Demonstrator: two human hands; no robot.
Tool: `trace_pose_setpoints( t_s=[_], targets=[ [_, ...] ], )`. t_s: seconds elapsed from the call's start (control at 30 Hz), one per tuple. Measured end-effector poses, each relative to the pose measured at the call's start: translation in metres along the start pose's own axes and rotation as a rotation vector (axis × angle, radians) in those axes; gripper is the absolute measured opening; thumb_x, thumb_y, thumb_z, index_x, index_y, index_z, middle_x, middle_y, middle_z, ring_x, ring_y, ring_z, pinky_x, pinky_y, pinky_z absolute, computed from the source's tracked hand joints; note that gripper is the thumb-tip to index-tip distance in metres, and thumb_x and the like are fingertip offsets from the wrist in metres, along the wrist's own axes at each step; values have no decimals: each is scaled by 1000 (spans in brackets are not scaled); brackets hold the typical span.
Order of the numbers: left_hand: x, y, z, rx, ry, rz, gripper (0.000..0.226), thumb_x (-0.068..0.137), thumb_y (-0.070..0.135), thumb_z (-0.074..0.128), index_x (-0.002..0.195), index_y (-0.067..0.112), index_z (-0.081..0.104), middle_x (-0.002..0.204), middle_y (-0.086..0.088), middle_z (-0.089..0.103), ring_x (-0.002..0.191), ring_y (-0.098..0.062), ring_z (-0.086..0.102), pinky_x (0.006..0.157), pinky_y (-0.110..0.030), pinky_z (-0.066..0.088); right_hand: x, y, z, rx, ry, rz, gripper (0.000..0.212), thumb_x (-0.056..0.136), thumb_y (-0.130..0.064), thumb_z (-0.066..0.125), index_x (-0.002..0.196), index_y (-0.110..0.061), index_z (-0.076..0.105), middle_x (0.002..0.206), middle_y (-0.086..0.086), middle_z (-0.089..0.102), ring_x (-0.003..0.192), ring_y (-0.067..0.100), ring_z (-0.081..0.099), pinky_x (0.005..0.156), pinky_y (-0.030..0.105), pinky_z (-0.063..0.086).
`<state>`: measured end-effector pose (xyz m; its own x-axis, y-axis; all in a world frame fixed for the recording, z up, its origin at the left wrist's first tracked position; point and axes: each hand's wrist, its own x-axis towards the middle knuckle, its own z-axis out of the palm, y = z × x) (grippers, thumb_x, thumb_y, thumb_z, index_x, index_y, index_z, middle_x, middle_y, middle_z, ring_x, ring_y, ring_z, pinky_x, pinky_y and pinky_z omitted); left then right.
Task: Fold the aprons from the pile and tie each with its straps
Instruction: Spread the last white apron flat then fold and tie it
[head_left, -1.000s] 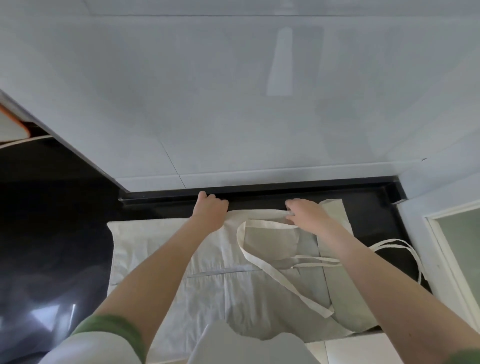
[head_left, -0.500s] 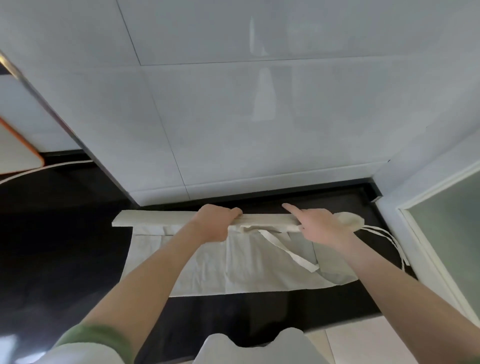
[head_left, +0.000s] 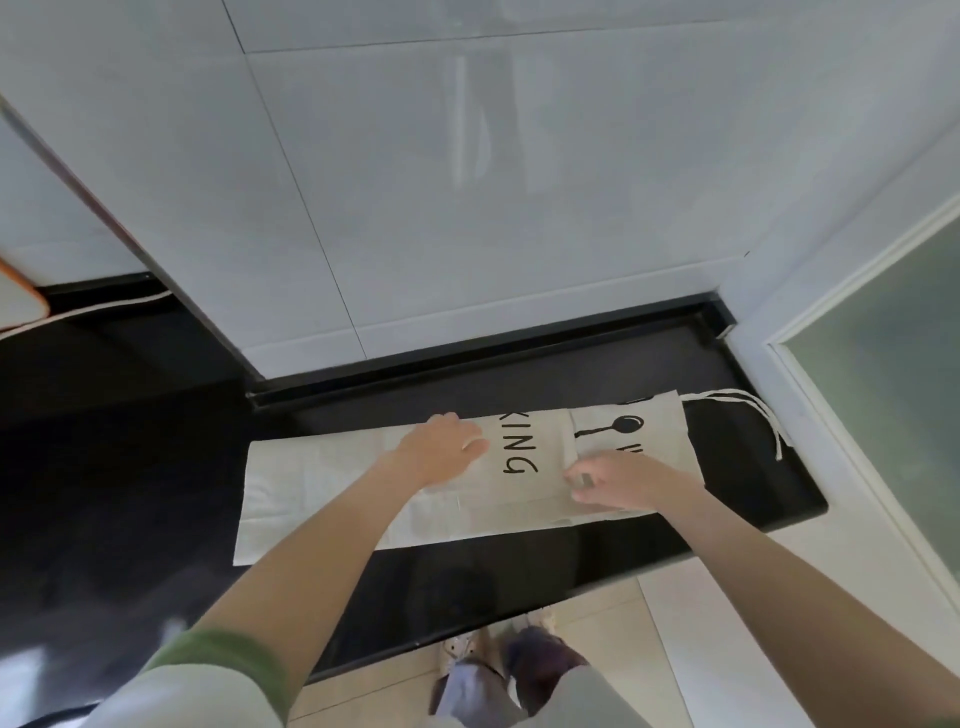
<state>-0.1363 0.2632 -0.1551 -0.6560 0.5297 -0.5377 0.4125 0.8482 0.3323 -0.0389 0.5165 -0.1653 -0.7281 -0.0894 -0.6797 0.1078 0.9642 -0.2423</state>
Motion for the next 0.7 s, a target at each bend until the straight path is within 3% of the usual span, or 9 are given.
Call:
trace_pose_setpoints(
  t_s=[0.07,0.1,0.2,0.3,0.37,0.43,0.5,0.57,0.7],
  targets=[
    [6,-7,11,141,104,38,53,100,35,42,150,27,26,152,-11,27,140,-30,26,113,-44,24,8,5,6,-32,226,-87,27,96,-29,42,87,-11,61,89,-2,58,90,20,53,77,32,43],
    [9,-10,16,187,80,51,64,98,33,49,153,28,16,159,-12,12,146,-31,13,117,-47,15,12,8,10,-59,327,-96,24,97,-23,41,86,-11,59,90,-1,58,92,23,53,78,32,41],
    [14,-17,30,349,-147,84,91,90,40,61,154,28,-2,160,-9,-16,148,-28,-14,118,-52,-1,21,14,8,-55,506,35,25,99,-22,42,117,-14,58,121,0,55,117,22,48,97,33,36],
    [18,-15,30,332,-141,53,73,90,51,55,149,21,24,157,-10,9,146,-29,6,118,-51,8,20,25,3,58,608,302,29,100,-27,43,124,-12,52,125,5,53,117,24,47,98,39,36],
    [25,-4,21,323,-11,49,55,97,55,38,133,14,47,138,-11,37,129,-29,35,109,-44,29,19,38,-1,143,724,490,33,98,-28,47,124,-7,49,122,11,54,113,29,49,94,43,39],
    [35,8,14,308,86,54,50,102,48,30,121,9,56,124,-10,46,114,-26,45,97,-39,38,19,54,-6,364,746,644,44,96,-31,49,129,-3,44,126,16,52,116,35,48,96,48,38],
    [48,19,12,242,139,75,37,103,36,33,123,9,51,124,-10,48,112,-26,47,93,-37,40,22,70,-15,669,695,705,47,96,-40,45,127,-5,44,125,16,54,115,35,50,99,49,38],
    [62,31,17,186,142,128,36,103,29,38,135,13,44,134,-10,45,120,-26,45,98,-37,40,25,83,-22,774,623,699,38,98,-42,42,113,-8,49,117,14,58,104,31,54,97,48,42],
    [85,51,32,202,147,279,53,105,27,33,154,26,14,161,-5,12,148,-23,10,120,-39,12,30,100,-27,870,538,638,35,99,-35,44,97,-3,58,95,14,59,92,29,54,92,45,43]
  ],
)
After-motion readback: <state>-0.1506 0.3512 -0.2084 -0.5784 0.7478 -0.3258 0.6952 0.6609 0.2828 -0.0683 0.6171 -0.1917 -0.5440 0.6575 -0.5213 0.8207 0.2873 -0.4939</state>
